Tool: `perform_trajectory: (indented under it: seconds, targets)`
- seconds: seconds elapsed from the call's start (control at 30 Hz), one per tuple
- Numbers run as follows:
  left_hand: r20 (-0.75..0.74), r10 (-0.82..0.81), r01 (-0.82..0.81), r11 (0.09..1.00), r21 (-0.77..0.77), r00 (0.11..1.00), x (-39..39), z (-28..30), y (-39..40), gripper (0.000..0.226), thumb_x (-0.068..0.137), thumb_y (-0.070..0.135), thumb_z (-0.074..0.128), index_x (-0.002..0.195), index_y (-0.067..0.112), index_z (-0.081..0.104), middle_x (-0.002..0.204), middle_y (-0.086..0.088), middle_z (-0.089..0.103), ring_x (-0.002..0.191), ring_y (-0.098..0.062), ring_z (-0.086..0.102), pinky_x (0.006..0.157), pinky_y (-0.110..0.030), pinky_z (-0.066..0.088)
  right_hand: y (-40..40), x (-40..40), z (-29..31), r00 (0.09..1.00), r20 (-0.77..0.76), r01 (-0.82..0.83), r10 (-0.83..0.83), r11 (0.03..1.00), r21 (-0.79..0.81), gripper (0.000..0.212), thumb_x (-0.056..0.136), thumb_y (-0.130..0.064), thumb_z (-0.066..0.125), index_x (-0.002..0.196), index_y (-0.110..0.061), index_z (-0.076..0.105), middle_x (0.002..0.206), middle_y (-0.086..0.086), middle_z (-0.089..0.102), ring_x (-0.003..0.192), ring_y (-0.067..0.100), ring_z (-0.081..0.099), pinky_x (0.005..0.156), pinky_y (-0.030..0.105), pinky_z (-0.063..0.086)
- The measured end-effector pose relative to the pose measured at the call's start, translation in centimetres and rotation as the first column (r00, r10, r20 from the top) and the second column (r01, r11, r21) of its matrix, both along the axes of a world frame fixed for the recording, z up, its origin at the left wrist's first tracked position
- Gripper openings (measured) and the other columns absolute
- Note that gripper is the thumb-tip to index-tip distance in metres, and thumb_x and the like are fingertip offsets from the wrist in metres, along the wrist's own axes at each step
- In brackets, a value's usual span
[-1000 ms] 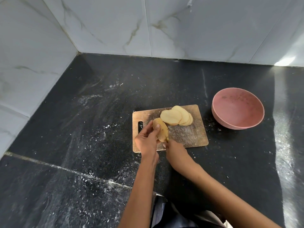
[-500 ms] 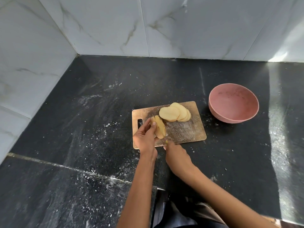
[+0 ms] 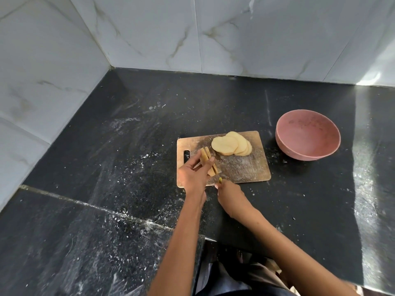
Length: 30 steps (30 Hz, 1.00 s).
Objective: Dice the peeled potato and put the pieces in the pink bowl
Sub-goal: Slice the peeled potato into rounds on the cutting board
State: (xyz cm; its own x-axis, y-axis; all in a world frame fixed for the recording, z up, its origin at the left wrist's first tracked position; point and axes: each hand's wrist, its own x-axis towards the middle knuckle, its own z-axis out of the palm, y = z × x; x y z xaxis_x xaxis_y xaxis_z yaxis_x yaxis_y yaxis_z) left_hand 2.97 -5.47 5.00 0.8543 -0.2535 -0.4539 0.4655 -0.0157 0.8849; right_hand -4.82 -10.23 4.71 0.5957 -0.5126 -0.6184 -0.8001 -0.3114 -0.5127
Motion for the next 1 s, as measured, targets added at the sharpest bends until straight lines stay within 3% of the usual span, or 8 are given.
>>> perform_trajectory:
  seconds: [0.1, 0.23, 0.4, 0.53, 0.73, 0.83, 0.9, 1.0]
  targets:
    - [-0.032, 0.004, -0.006, 0.998, -0.066, 0.999, -0.3, 0.2, 0.1, 0.053, 0.078, -0.003, 0.074, 0.128, 0.005, 0.059, 0.116, -0.007, 0.068, 0.104, -0.022, 0.067, 0.083, -0.043, 0.058, -0.7, 0.0, 0.2, 0.996, 0.007, 0.086, -0.088, 0.987, 0.133, 0.018, 0.103, -0.021, 0.033, 0.102, -0.011, 0.048, 0.089, 0.013, 0.052, 0.065, 0.027, 0.056, 0.048, 0.033, 0.05]
    - [-0.051, -0.029, 0.023, 0.993, -0.112, 0.998, -0.1, 0.1, 0.7, 0.052, 0.08, -0.005, 0.071, 0.128, 0.005, 0.058, 0.11, -0.003, 0.069, 0.098, -0.015, 0.068, 0.073, -0.034, 0.06, -0.3, 0.0, 0.2, 0.998, 0.023, 0.054, -0.055, 0.996, 0.072, 0.022, 0.102, -0.021, 0.036, 0.111, -0.01, 0.052, 0.103, 0.016, 0.055, 0.09, 0.033, 0.058, 0.076, 0.045, 0.055]
    - [-0.085, -0.069, 0.057, 0.989, -0.139, 0.994, 0.3, 0.3, 1.0, 0.05, 0.08, -0.009, 0.069, 0.127, 0.006, 0.06, 0.098, 0.003, 0.071, 0.093, -0.011, 0.069, 0.067, -0.029, 0.06, -1.2, -0.1, 0.2, 0.996, 0.03, 0.08, -0.085, 0.986, 0.149, 0.019, 0.102, -0.022, 0.035, 0.102, -0.012, 0.052, 0.084, 0.009, 0.054, 0.07, 0.026, 0.054, 0.068, 0.039, 0.049]
    - [-0.03, -0.091, 0.086, 0.987, -0.133, 0.995, -0.2, 0.5, 0.6, 0.049, 0.082, -0.01, 0.067, 0.127, 0.007, 0.059, 0.105, -0.003, 0.069, 0.098, -0.016, 0.067, 0.065, -0.026, 0.059, -0.5, -0.9, 0.2, 1.0, 0.006, 0.005, -0.005, 0.999, -0.033, 0.027, 0.103, -0.021, 0.035, 0.117, -0.007, 0.052, 0.118, 0.017, 0.058, 0.109, 0.036, 0.055, 0.081, 0.037, 0.041]
    - [0.041, -0.171, 0.174, 0.981, -0.088, 0.984, 0.0, 0.2, 0.8, 0.053, 0.087, -0.008, 0.062, 0.135, 0.011, 0.054, 0.123, -0.007, 0.064, 0.11, -0.022, 0.064, 0.072, -0.028, 0.06, 0.7, -4.0, 0.5, 1.0, -0.007, -0.007, 0.007, 0.997, -0.072, 0.033, 0.104, -0.028, 0.03, 0.121, -0.006, 0.049, 0.117, 0.017, 0.059, 0.11, 0.037, 0.054, 0.08, 0.037, 0.041]
    - [0.071, -0.215, 0.22, 0.973, -0.072, 0.974, 0.1, -0.1, 1.1, 0.053, 0.088, -0.006, 0.062, 0.136, 0.014, 0.053, 0.126, -0.007, 0.062, 0.112, -0.022, 0.063, 0.077, -0.034, 0.059, -0.3, -3.9, 0.6, 0.995, -0.003, 0.1, -0.1, 0.984, 0.149, 0.027, 0.104, -0.029, 0.032, 0.106, -0.011, 0.053, 0.09, 0.013, 0.06, 0.077, 0.028, 0.061, 0.06, 0.029, 0.044]
    - [0.089, -0.247, 0.253, 0.966, -0.062, 0.965, 0.3, -0.3, 1.4, 0.053, 0.088, -0.005, 0.062, 0.135, 0.016, 0.054, 0.127, -0.006, 0.062, 0.112, -0.021, 0.063, 0.078, -0.036, 0.059, -1.2, -4.1, 1.1, 0.972, -0.004, 0.214, -0.233, 0.887, 0.41, 0.027, 0.104, -0.031, 0.031, 0.088, -0.014, 0.045, 0.062, 0.004, 0.044, 0.044, 0.015, 0.04, 0.039, 0.021, 0.032]
    - [0.121, -0.273, 0.28, 0.959, -0.05, 0.954, 0.6, -0.3, 1.8, 0.053, 0.087, -0.004, 0.064, 0.135, 0.017, 0.054, 0.126, -0.003, 0.061, 0.109, -0.017, 0.064, 0.076, -0.034, 0.06, -1.4, -4.3, 1.0, 0.99, 0.024, 0.12, -0.136, 0.936, 0.331, 0.029, 0.104, -0.031, 0.031, 0.083, -0.017, 0.044, 0.063, 0.003, 0.045, 0.047, 0.015, 0.042, 0.041, 0.022, 0.035]
